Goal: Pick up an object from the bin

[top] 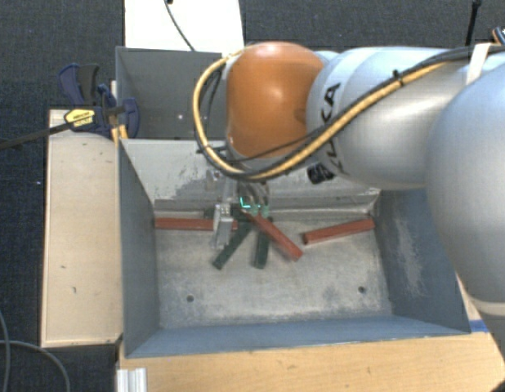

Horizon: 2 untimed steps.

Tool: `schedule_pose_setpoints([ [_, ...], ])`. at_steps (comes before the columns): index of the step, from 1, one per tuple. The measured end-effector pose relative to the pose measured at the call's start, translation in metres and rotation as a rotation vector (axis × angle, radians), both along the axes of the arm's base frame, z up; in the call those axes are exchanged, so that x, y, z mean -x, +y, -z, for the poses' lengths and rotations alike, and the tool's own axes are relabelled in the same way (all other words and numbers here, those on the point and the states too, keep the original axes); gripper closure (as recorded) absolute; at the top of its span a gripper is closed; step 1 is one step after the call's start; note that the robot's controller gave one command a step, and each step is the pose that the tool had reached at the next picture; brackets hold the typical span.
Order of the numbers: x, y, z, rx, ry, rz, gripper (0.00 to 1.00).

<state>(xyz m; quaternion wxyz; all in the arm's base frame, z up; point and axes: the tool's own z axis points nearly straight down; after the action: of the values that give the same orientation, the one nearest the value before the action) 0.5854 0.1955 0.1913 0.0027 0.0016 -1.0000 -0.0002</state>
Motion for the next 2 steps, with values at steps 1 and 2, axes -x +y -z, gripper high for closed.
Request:
schedule_pose_setpoints([
  [1, -0.005, -0.045, 0.117, 0.001, 0.0, 0.024, 0.0],
  [2, 0.025, -0.12, 0.121, 0.003, -0.004, -0.112, 0.0],
])
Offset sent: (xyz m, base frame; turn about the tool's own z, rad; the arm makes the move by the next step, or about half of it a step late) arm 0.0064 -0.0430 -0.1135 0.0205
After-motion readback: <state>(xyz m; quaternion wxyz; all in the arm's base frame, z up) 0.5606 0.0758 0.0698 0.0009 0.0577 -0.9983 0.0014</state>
